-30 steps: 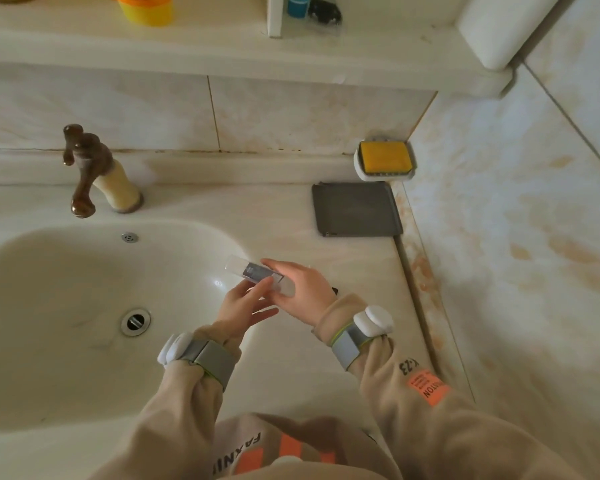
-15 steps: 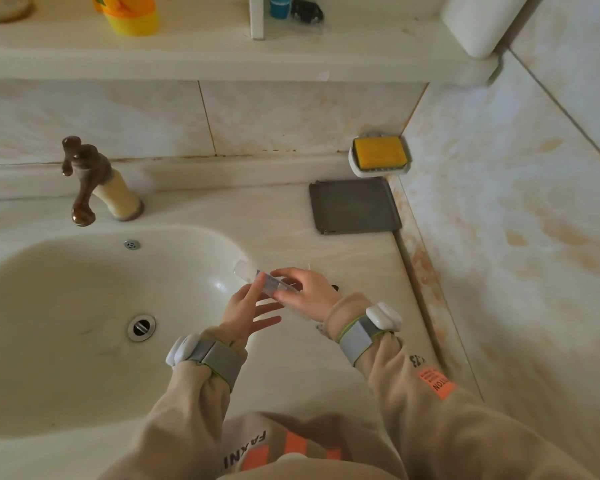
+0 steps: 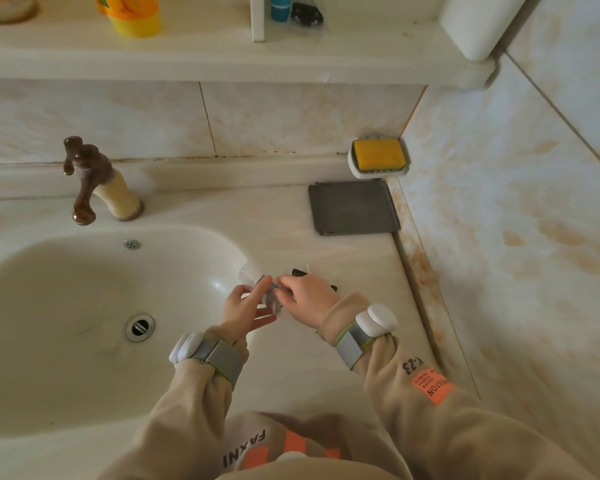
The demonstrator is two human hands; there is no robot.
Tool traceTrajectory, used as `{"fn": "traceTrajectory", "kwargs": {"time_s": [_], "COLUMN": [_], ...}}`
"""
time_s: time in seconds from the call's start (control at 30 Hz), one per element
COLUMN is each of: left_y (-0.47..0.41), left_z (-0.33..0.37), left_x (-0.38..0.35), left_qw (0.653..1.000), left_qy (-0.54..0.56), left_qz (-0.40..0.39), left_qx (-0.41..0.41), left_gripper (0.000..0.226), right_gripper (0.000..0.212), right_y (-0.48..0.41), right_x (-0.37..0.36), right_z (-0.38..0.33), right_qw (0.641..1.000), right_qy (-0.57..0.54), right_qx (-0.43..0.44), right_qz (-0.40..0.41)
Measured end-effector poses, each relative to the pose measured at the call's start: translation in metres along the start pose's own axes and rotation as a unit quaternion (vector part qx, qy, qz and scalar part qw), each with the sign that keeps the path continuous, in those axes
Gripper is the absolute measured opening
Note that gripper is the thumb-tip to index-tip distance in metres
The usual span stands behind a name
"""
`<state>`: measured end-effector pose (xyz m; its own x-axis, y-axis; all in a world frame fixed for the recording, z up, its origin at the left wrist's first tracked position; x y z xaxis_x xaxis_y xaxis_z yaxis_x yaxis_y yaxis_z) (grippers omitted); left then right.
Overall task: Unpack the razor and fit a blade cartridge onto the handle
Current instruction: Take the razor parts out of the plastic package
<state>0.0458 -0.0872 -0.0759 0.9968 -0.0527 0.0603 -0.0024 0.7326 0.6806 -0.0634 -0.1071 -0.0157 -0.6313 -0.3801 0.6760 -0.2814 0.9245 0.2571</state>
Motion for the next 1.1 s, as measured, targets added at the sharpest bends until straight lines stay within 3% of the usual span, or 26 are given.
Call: {"fn": "traceTrajectory", "kwargs": {"time_s": [0.13,0.3,0.53,0.9,1.03,1.1], "left_y": [0.000,0.006,0.001,-0.001,-0.004,-0.006], "left_z": [0.004,0.016,0.019,0.032,0.029,0.027], "left_x": [-0.004,-0.023,-0.035,-0.036,-0.037,-0.037], "left_qw": [1.000,0.991,0.987,0.966,0.968,0.970], "left_qy": [-0.008,-0.020,-0.085,-0.218,-0.214,-0.209], "left_qz": [-0.007,-0.093,-0.085,-0.032,-0.045,-0.054], "left_qx": [-0.024,-0.096,-0.107,-0.133,-0.122,-0.111], "left_gripper": [0.032,0.021,0.032,0.035,0.030,0.034], "right_gripper": [0.035,0.052,0.049,0.023,0.028,0.047], "right_y": [0.003,0.011,0.016,0.016,0.019,0.019], "right_x": [0.000,0.004,0.015,0.019,0.020,0.018], "right_z": [0.010,0.036,0.044,0.042,0.037,0.034], "right_qw": [0.998,0.976,0.979,0.986,0.985,0.986], "right_qy": [-0.051,-0.189,-0.164,-0.115,-0.118,-0.108], "right_qx": [-0.034,-0.104,-0.110,-0.108,-0.112,-0.112], "right_qz": [-0.007,-0.027,-0.046,-0.047,-0.054,-0.065]}}
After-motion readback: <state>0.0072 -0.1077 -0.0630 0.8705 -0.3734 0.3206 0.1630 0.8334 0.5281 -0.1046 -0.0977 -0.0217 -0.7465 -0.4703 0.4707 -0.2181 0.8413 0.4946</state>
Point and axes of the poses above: each hand's wrist, its own y-axis away from the middle knuckle, its own x-axis out of the back of the hand, z = x × y, the point moved 9 cm from there along -y, towards the middle knuckle, and after that the axes turned 11 degrees about -y, right-handed, at the moved point
